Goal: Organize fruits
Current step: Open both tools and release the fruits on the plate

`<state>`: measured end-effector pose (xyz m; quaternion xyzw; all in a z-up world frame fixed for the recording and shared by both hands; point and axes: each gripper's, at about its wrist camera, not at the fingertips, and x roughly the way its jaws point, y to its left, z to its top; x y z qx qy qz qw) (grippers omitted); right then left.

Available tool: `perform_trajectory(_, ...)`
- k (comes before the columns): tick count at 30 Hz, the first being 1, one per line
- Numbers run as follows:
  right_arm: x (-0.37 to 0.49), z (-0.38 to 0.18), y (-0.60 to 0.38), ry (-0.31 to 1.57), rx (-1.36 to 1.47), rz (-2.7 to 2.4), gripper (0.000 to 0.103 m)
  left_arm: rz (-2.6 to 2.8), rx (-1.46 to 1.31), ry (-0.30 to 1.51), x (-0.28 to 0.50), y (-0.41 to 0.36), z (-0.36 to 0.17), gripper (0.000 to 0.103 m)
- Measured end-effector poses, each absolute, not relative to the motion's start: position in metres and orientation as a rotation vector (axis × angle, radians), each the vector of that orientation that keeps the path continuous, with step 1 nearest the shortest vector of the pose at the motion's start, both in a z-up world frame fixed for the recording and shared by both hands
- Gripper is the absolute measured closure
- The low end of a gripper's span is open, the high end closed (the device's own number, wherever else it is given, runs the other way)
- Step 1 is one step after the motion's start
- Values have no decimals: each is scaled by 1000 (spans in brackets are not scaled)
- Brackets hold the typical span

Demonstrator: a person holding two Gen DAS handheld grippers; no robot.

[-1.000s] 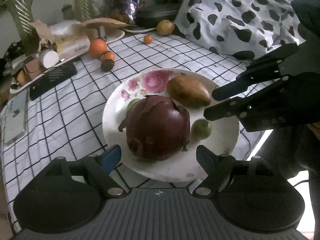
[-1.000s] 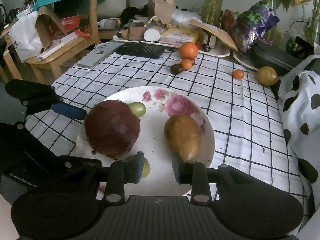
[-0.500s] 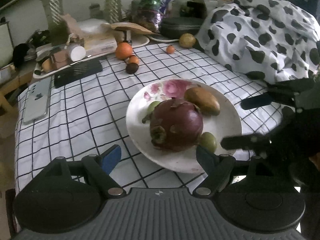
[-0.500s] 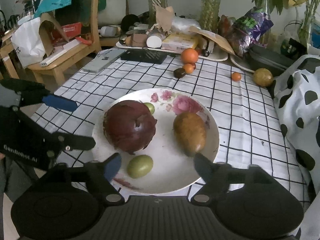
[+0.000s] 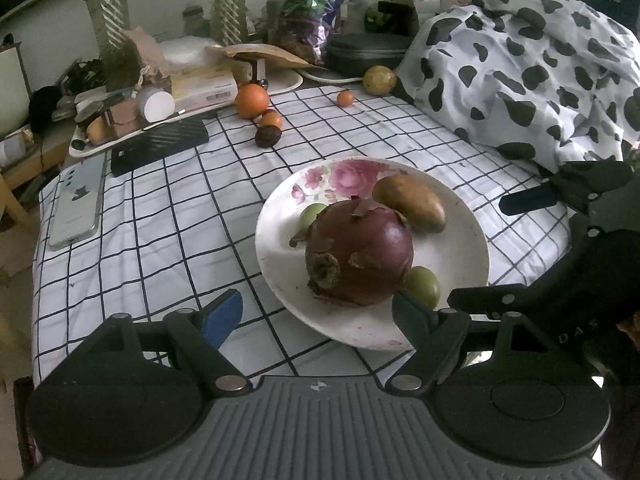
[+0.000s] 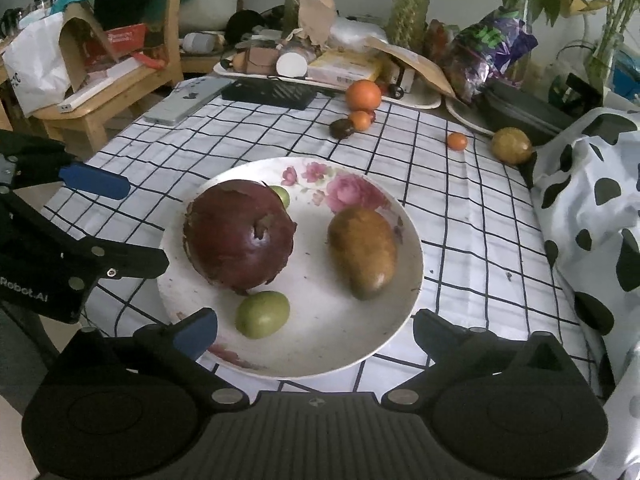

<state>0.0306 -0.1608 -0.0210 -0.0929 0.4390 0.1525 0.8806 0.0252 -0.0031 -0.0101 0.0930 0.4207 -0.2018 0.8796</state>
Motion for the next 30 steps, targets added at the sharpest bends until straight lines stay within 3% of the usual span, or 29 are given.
perform_trajectory(30, 50, -15, -195, 862, -77, 113, 0, -404, 236, 750, 42, -15, 7, 22)
